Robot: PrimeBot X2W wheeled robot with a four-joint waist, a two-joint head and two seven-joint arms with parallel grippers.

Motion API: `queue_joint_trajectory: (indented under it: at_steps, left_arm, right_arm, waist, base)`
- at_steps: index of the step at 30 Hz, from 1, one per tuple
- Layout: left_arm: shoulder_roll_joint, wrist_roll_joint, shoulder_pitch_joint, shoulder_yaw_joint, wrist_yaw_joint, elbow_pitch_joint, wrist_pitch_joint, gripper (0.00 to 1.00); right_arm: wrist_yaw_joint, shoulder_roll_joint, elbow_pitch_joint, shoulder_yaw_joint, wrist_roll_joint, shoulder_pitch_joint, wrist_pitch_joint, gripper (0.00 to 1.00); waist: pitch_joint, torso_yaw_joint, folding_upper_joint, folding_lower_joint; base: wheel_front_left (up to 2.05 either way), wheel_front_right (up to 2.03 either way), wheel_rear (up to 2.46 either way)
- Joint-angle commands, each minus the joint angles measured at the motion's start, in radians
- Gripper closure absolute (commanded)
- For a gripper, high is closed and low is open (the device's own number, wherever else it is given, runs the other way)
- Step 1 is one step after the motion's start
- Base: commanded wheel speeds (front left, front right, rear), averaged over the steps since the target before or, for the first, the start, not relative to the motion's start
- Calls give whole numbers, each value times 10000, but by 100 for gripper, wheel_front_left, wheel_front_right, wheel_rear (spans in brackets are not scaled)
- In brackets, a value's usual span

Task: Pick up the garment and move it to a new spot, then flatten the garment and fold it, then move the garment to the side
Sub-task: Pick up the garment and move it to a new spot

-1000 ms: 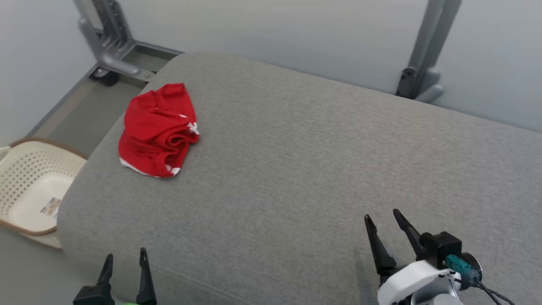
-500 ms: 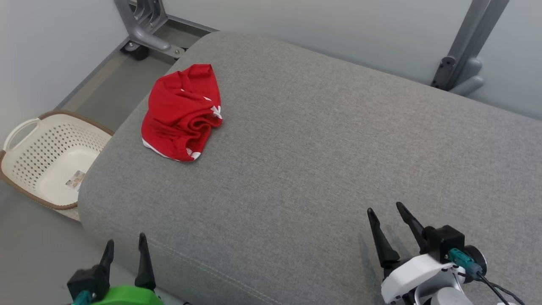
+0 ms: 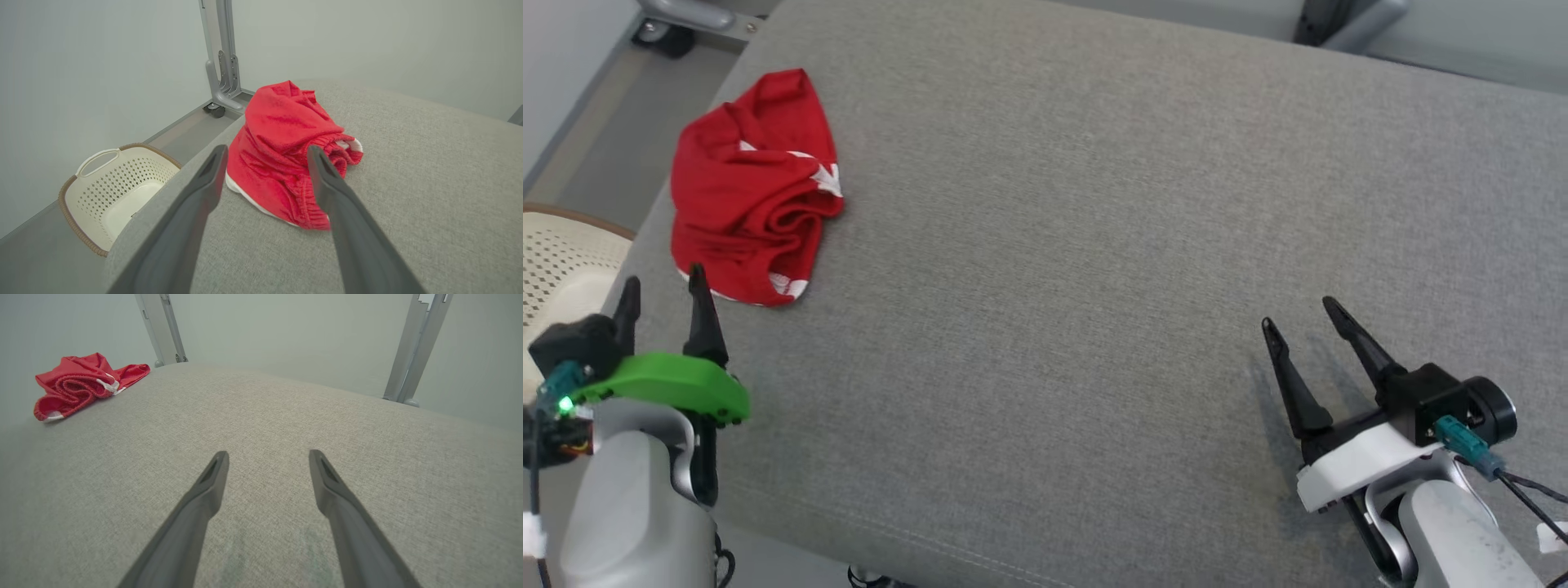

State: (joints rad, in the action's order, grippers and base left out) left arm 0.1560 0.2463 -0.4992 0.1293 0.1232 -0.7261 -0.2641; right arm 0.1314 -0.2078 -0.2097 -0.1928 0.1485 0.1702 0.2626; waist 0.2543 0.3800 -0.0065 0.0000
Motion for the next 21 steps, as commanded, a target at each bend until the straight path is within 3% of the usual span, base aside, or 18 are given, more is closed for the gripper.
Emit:
queue_joint_trajectory:
  at_steps: [1, 8, 14, 15, 17, 18, 21]
  left_arm:
    - [74, 31, -348, -63, 42, -177, 1, 0]
    - [395, 281, -1548, -540, 73, -2263, 0, 0]
    - [434, 73, -1744, -298, -711, -3023, 2, 0]
    - [451, 51, -1749, -260, -797, -3061, 2, 51]
    - [454, 23, -1740, -245, -818, -3085, 2, 51]
    - [461, -15, -1684, -187, -875, -3000, 8, 100]
    - [505, -28, -1495, -77, -790, -2976, 6, 100]
  right_arm:
    - [-15, -86, 116, -20, 28, 190, 30, 0]
    - [-15, -292, 364, 95, 61, 347, 30, 0]
    - [-15, -254, 398, 174, 6, 396, 30, 0]
    - [-15, -240, 393, 186, 2, 405, 30, 0]
    - [-15, -216, 384, 184, -8, 425, 30, 0]
    - [-15, -162, 333, 206, -11, 424, 30, 0]
    - [-15, -40, 230, 182, 41, 404, 30, 0]
  waist:
    - [1071, -1052, 65, 0]
    - [1628, -1587, 65, 0]
    - [1740, -1821, 65, 0]
    - [1741, -1844, 65, 0]
    - [1726, -1862, 65, 0]
    - [1650, -1877, 65, 0]
    - [1402, -1884, 65, 0]
  base:
    - [0, 0, 0]
    - [0, 0, 0]
    - [0, 0, 0]
    - [0, 0, 0]
    - [0, 0, 0]
    - [0, 0, 0]
    - [0, 0, 0]
